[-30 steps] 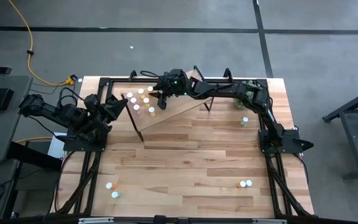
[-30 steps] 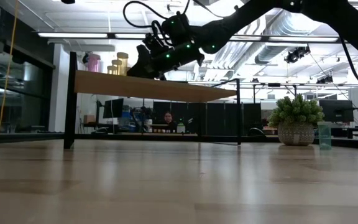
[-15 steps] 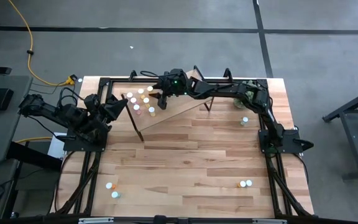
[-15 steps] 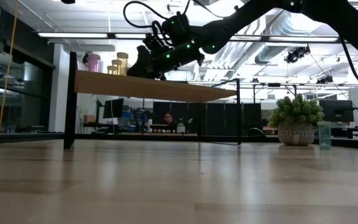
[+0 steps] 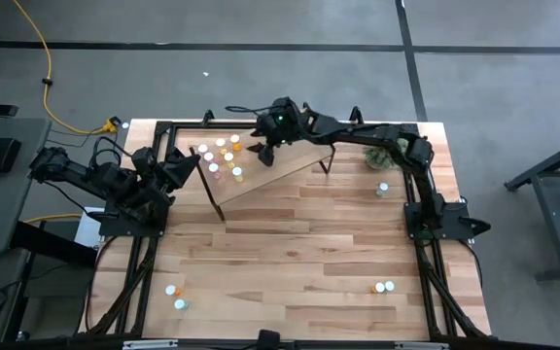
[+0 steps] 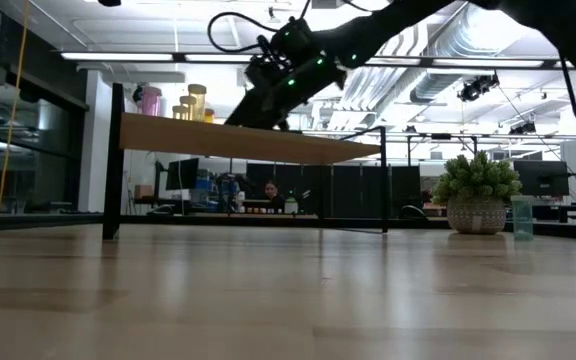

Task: Pick and place medicine bottles onto shelf by color
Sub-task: Put the top right blue pill bottle on the shelf

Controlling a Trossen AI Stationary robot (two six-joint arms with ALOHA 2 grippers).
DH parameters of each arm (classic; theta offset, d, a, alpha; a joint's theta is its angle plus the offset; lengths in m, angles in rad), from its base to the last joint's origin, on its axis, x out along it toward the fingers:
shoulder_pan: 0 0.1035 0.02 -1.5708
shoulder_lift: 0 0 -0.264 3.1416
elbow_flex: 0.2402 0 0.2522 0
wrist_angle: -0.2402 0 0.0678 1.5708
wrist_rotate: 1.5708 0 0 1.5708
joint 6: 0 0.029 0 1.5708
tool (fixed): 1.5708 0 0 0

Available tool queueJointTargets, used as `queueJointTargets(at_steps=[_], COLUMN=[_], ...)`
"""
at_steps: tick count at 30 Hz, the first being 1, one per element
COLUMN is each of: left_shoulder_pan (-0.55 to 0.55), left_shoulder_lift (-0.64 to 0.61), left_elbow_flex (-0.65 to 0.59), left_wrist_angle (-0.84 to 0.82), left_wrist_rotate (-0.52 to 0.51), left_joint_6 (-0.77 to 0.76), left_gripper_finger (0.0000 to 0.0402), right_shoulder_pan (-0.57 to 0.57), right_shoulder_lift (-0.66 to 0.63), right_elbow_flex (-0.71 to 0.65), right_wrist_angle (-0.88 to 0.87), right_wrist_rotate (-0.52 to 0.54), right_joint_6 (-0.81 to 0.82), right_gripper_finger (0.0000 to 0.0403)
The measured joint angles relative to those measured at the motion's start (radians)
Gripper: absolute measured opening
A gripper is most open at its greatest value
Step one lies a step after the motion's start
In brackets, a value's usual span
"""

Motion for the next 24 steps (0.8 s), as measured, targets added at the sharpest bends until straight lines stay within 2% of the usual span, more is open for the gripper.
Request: queueJointTargets(at_steps=[6, 12, 14, 16, 18, 22, 24], left_shoulder_pan=[0.000, 0.000, 0.000, 0.000, 0.000, 0.000, 0.000], left_shoulder_lift=[0.000, 0.000, 0.000, 0.000, 0.000, 0.000, 0.000], left_elbow_flex=[0.000, 0.000, 0.000, 0.000, 0.000, 0.000, 0.000], left_wrist_angle=[-0.003, -0.008, -0.023, -0.044, -0.078, -0.177, -0.241], left_wrist_rotate=[0.000, 0.000, 0.000, 0.000, 0.000, 0.000, 0.000], left_joint_6=[0.034, 0.134, 0.159, 0.172, 0.173, 0.173, 0.173], left_gripper_finger=[0.0000, 0.0000, 0.0000, 0.0000, 0.0000, 0.0000, 0.0000], right_shoulder_pan=[-0.033, -0.026, -0.008, 0.018, 0.053, 0.163, 0.229], right_shoulder_lift=[-0.141, -0.355, -0.428, -0.534, -0.667, -0.952, -1.077], right_elbow_flex=[0.000, 0.000, -0.012, -0.097, -0.256, -0.629, -0.770], right_wrist_angle=[-0.295, -0.596, -0.648, -0.608, -0.493, -0.234, -0.089], right_wrist_rotate=[-0.041, -0.042, -0.038, -0.032, 0.000, 0.145, 0.198], right_joint_6=[-0.068, -0.107, -0.095, -0.051, 0.027, 0.258, 0.382], right_gripper_finger=[0.0239, 0.0239, 0.0239, 0.0239, 0.0239, 0.0239, 0.0239])
